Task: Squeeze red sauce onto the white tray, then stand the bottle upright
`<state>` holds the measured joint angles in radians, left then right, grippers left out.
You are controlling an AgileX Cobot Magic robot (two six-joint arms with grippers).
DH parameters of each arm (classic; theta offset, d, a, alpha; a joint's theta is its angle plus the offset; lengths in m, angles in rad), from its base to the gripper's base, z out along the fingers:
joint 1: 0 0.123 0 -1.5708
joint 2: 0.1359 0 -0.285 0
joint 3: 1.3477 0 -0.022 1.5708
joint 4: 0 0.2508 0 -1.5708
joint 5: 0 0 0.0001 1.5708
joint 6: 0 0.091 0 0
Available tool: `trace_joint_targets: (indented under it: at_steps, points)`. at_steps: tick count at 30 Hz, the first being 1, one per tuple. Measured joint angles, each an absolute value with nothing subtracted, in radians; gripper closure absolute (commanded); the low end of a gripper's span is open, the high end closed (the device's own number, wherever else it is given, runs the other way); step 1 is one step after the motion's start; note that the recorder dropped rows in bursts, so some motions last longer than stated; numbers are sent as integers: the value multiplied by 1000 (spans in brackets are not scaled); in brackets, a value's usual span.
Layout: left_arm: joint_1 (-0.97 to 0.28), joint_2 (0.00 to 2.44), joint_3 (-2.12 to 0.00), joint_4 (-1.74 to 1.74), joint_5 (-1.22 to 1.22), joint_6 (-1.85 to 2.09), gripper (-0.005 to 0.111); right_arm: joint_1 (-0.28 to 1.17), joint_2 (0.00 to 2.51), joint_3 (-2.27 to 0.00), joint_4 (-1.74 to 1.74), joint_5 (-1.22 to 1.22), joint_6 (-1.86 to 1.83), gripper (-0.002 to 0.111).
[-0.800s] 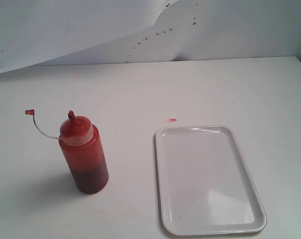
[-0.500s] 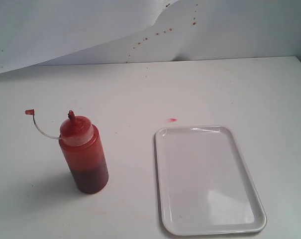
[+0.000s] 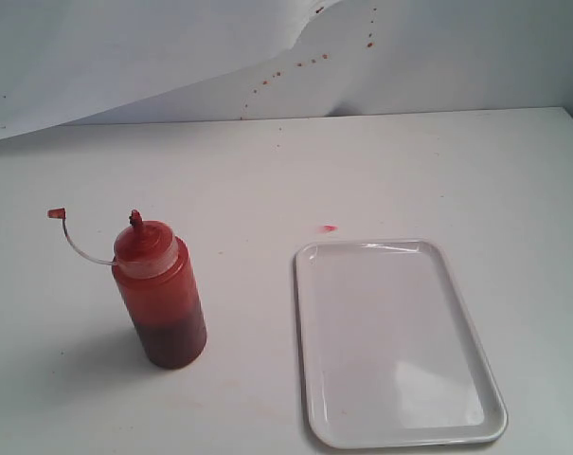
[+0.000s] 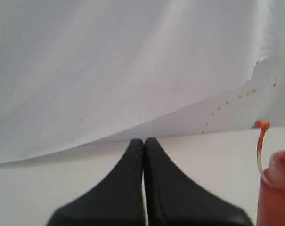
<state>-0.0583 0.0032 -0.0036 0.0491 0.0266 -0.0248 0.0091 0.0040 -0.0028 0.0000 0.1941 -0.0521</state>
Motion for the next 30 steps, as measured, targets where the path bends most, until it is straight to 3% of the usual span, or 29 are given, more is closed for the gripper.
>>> trace_joint_targets:
  at_steps: [7, 19, 26, 30]
  points:
    - [-58, 3, -4, -56, -208, -25, 107, 9, 4, -3, 0, 194, -52, 108]
    - [-58, 2, -189, -81, -283, -64, 107, 9, 4, -3, 0, 194, -52, 108]
    - [-58, 0, -208, -68, -469, -64, 107, 9, 4, -3, 0, 194, -52, 108]
    - [-58, 2, -210, -61, -421, -61, 107, 9, 4, -3, 0, 194, -52, 108]
